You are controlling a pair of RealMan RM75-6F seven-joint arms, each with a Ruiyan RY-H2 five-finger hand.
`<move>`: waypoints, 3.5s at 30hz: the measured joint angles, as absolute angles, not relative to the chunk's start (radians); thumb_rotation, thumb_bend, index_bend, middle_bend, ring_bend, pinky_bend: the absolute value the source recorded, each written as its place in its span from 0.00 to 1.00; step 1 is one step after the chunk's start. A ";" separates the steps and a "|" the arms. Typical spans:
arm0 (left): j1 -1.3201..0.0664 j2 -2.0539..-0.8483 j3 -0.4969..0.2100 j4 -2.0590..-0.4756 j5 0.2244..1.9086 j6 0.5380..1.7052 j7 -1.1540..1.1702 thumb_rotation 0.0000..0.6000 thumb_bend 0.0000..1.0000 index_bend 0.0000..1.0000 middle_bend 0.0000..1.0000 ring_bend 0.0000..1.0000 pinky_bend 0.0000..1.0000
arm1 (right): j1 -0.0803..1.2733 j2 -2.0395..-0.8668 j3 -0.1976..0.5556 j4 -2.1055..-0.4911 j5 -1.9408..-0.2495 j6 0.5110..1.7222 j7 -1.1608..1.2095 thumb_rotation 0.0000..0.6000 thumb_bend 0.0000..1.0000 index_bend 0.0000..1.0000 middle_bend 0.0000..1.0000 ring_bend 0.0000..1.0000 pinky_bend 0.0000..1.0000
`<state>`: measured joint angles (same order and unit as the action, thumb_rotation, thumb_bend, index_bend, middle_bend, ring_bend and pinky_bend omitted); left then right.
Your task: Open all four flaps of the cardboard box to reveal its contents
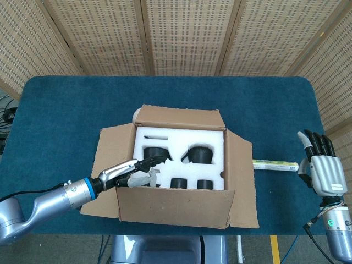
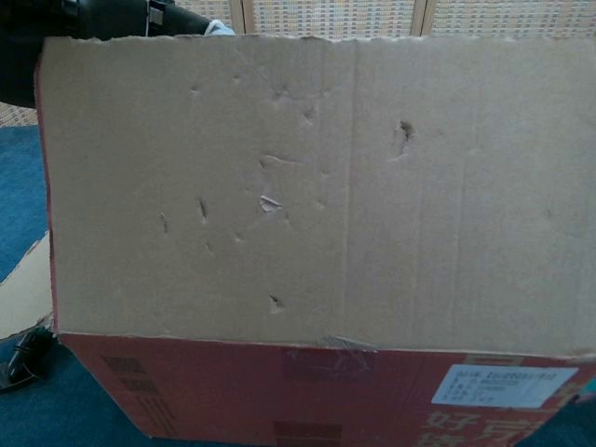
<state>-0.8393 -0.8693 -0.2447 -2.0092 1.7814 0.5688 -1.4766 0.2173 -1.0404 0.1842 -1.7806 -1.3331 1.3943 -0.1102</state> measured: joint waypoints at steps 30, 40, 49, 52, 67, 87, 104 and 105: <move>-1.181 -0.856 0.364 -1.706 2.397 1.220 -2.115 0.23 0.10 0.48 0.00 0.00 0.00 | 0.218 -1.040 0.183 -1.793 -1.335 1.399 -0.120 1.00 0.88 0.07 0.05 0.00 0.00; -1.240 -0.858 0.441 -1.716 2.398 1.246 -2.071 0.23 0.10 0.47 0.00 0.00 0.00 | 0.212 -1.038 0.181 -1.794 -1.339 1.408 -0.111 1.00 0.88 0.07 0.05 0.00 0.00; -1.239 -0.839 0.458 -1.743 2.310 1.243 -1.959 0.22 0.10 0.47 0.00 0.00 0.00 | 0.209 -1.032 0.179 -1.797 -1.344 1.410 -0.108 1.00 0.89 0.07 0.05 0.00 0.00; -1.226 -0.823 0.453 -1.760 2.261 1.220 -1.869 0.21 0.11 0.47 0.00 0.00 0.00 | 0.209 -1.032 0.178 -1.795 -1.343 1.406 -0.108 1.00 0.89 0.07 0.05 0.00 0.00; -1.062 -0.748 0.358 -1.866 1.855 1.022 -1.104 0.34 0.21 0.42 0.00 0.00 0.00 | 0.217 -1.040 0.177 -1.772 -1.327 1.385 -0.114 1.00 0.88 0.07 0.05 0.00 0.00; -0.628 -0.877 0.175 -1.904 1.368 1.263 -0.064 0.54 0.21 0.36 0.00 0.00 0.00 | 0.228 -1.071 0.165 -1.724 -1.324 1.362 -0.120 1.00 0.88 0.06 0.05 0.00 0.00; -0.356 -1.022 0.108 -1.807 1.387 1.534 0.102 0.54 0.21 0.33 0.00 0.00 0.00 | 0.217 -1.085 0.144 -1.726 -1.340 1.383 -0.193 1.00 0.88 0.06 0.05 0.00 0.00; -0.346 -1.023 0.108 -1.807 1.389 1.542 0.103 0.54 0.21 0.33 0.00 0.00 0.00 | 0.216 -1.086 0.143 -1.727 -1.342 1.385 -0.195 1.00 0.88 0.06 0.05 0.00 0.00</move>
<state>-0.3459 -1.0226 0.1078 -1.8067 1.3892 1.5420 0.1032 0.2161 -1.0865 0.1430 -1.7270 -1.3416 1.3852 -0.1952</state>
